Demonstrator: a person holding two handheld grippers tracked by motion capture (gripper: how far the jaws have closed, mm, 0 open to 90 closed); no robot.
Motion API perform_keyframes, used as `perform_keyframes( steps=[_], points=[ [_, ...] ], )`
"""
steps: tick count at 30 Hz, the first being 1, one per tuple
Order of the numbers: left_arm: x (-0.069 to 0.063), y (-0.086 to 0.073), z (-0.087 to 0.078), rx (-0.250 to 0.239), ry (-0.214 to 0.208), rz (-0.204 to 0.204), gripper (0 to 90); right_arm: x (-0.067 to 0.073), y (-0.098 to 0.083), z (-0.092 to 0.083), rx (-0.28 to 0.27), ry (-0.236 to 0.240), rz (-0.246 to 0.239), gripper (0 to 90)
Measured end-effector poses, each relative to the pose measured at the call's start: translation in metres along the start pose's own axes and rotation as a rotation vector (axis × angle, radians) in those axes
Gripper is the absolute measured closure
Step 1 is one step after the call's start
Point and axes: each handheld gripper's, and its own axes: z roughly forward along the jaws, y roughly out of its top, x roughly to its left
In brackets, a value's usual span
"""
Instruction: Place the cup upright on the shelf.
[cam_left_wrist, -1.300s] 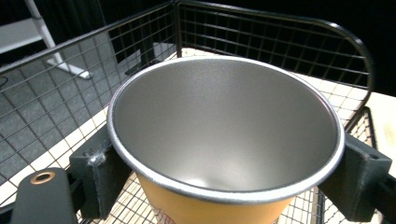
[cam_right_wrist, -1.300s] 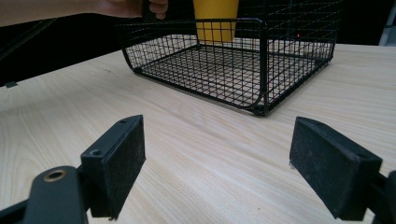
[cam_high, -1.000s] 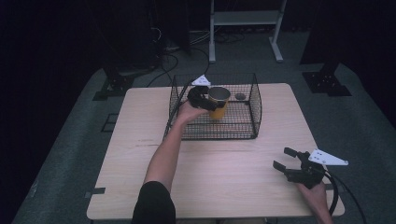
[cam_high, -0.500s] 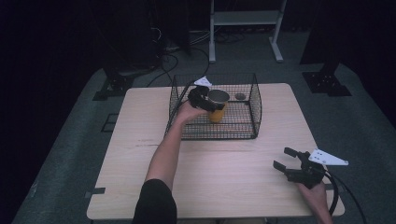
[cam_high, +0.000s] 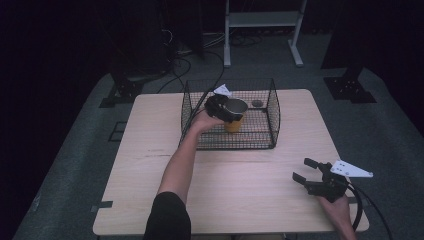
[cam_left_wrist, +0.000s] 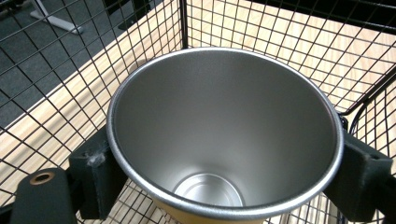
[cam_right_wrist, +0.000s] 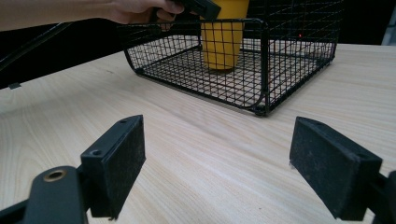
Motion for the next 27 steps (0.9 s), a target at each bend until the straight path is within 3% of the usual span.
perform_keyframes(
  steps=[15, 27],
  points=[
    [-0.0013, 0.0008, -0.0037, 0.034, 0.020, 0.000, 10.9, 0.0004, 0.0001, 0.0005, 0.000, 0.004, -0.004, 17.1],
    [-0.0021, 0.0064, -0.0087, -0.015, 0.057, -0.022, 0.5, -0.0002, 0.0000, 0.0002, -0.001, 0.009, -0.001, 16.5]
  ],
)
